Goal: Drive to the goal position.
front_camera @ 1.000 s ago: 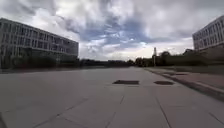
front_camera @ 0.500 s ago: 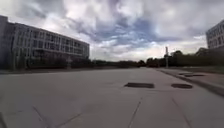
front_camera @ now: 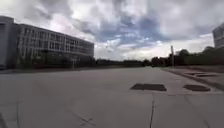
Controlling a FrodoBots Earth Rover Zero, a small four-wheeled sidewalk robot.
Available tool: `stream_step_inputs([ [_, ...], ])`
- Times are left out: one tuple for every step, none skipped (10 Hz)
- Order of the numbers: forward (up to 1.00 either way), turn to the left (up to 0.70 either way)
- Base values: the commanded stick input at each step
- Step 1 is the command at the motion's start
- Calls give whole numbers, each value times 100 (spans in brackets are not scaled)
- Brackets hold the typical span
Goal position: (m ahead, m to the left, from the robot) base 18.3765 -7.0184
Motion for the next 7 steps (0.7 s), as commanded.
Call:
stream_step_inputs([
  [100, 13],
  [100, 12],
  [100, 12],
  [100, 17],
  [100, 7],
  [100, 0],
  [100, 0],
])
